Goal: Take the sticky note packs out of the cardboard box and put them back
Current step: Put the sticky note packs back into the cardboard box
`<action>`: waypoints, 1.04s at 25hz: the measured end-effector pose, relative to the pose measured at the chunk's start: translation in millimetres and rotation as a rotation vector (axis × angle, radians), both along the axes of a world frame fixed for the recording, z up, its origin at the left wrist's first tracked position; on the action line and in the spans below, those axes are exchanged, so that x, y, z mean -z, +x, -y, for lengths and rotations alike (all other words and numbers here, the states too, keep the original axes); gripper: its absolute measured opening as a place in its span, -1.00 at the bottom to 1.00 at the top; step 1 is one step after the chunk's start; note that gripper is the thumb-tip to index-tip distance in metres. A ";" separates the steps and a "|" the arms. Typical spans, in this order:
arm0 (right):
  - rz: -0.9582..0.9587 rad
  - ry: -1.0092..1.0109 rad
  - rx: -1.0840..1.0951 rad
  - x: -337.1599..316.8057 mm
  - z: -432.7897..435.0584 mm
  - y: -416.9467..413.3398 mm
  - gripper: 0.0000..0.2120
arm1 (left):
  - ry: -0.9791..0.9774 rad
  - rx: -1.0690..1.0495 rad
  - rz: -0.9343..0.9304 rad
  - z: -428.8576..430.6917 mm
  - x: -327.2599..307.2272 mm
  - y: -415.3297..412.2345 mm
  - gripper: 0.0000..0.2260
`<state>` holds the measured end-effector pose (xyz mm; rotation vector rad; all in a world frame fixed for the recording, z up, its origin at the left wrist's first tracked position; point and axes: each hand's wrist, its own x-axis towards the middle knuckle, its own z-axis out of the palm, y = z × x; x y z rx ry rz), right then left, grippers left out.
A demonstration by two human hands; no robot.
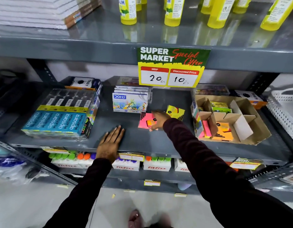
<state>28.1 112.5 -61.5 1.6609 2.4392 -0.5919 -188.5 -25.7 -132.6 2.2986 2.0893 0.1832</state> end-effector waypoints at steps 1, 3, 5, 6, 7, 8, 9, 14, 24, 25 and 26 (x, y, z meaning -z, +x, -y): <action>0.027 0.059 -0.007 0.5 1.0 0.2 -0.21 | -0.005 0.001 -0.002 -0.4 -0.2 0.4 -0.19; 0.033 0.134 0.007 -0.8 8.4 1.7 -0.27 | -0.005 -0.003 -0.010 -0.4 1.0 -0.1 -0.18; -0.016 0.157 0.056 -4.0 21.6 6.9 -0.26 | 0.028 -0.013 -0.030 -0.4 2.6 -0.3 -0.21; -0.056 0.164 0.096 -8.1 28.9 11.3 -0.25 | 0.045 -0.016 -0.045 0.0 3.0 -0.1 -0.22; -0.106 0.182 0.146 -13.4 36.7 17.5 -0.28 | 0.051 -0.017 -0.059 0.2 3.5 0.0 -0.22; -0.160 0.217 0.199 -19.5 44.3 26.6 -0.35 | 0.050 -0.016 -0.067 0.2 4.3 0.2 -0.20; -0.213 0.254 0.263 -25.5 51.6 38.5 -0.46 | 0.046 -0.018 -0.070 0.2 5.0 -0.4 -0.19; -0.391 0.403 0.783 -45.8 79.2 129.8 -0.57 | -0.020 -0.020 -0.082 -2.1 5.8 -2.9 -0.11; -0.612 0.356 1.157 3.9 59.4 205.1 -0.43 | -0.008 -0.014 -0.064 -0.8 2.8 -0.9 -0.16; -0.653 0.357 1.158 7.4 60.8 205.1 -0.46 | -0.006 -0.013 -0.068 -0.4 2.9 -0.7 -0.16; -0.663 0.365 1.158 10.1 62.7 205.1 -0.47 | -0.006 -0.012 -0.073 -0.1 3.1 -0.7 -0.17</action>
